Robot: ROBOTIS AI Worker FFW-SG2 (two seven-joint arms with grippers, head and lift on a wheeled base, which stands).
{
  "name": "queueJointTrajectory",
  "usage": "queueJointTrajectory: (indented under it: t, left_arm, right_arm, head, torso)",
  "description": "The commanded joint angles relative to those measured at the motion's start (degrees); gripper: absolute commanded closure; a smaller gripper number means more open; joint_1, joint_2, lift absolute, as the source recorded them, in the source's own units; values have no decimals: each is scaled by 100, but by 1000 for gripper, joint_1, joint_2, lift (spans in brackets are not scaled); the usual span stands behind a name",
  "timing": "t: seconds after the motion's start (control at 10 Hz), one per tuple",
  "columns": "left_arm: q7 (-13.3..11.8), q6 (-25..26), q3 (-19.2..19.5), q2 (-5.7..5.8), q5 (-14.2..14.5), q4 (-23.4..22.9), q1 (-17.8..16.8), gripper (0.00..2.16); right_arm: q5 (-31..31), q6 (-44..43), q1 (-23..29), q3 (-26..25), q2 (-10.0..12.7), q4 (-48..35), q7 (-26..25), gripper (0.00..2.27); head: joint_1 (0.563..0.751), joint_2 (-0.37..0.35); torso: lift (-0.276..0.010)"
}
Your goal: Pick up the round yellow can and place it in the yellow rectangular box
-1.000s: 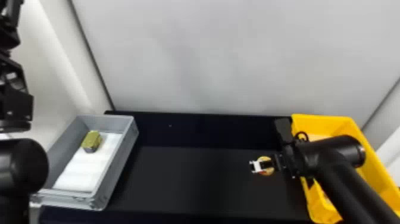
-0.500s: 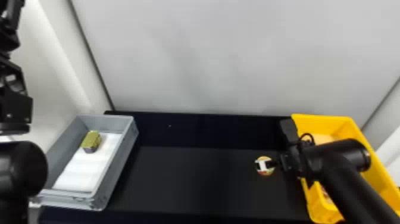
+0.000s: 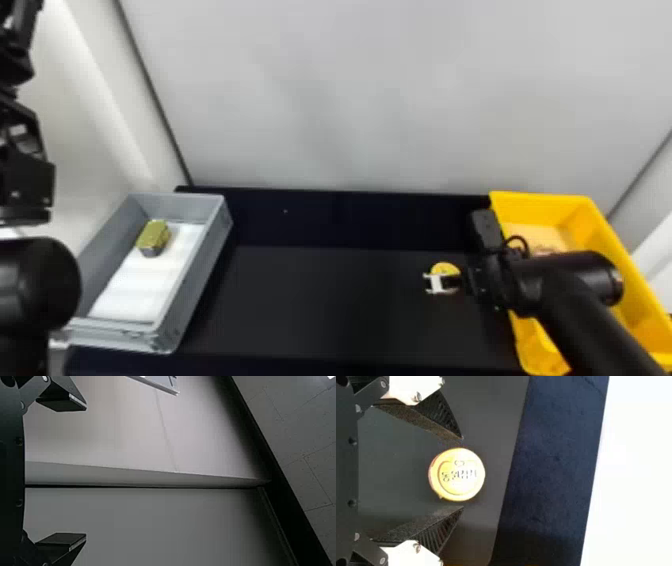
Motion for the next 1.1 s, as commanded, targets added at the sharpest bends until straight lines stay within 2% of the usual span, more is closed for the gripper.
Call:
queueJointTrajectory:
  t: [0.0, 0.5, 0.6, 0.7, 0.9, 1.0]
  left_arm:
    - [-4, 8, -26, 5, -8, 8, 4, 117]
    - [-39, 8, -26, -3, -8, 8, 30, 108]
    - [-48, 8, -26, 5, -8, 8, 39, 105]
    - [-48, 8, -26, -3, -8, 8, 48, 105]
    - [-65, 8, -26, -12, -26, 8, 57, 101]
    - [-65, 8, -17, -21, -26, 8, 66, 101]
  right_arm:
    - [-56, -142, -34, -10, 33, 155, 20, 190]
    - [-126, -494, -69, 43, 59, 445, 20, 193]
    - [-117, -477, -69, 51, 51, 445, 20, 309]
    - [-109, -353, -78, 51, 42, 419, -59, 710]
    - [-21, -265, -69, 95, 42, 313, -86, 853]
    - [-21, -213, -43, 95, 24, 234, -77, 846]
  head:
    - [694, 54]
    - [694, 54]
    - [694, 54]
    - [694, 54]
    - [694, 54]
    - [694, 54]
  torso:
    - [-3]
    - [-3]
    - [-3]
    - [-3]
    - [-3]
    - [-3]
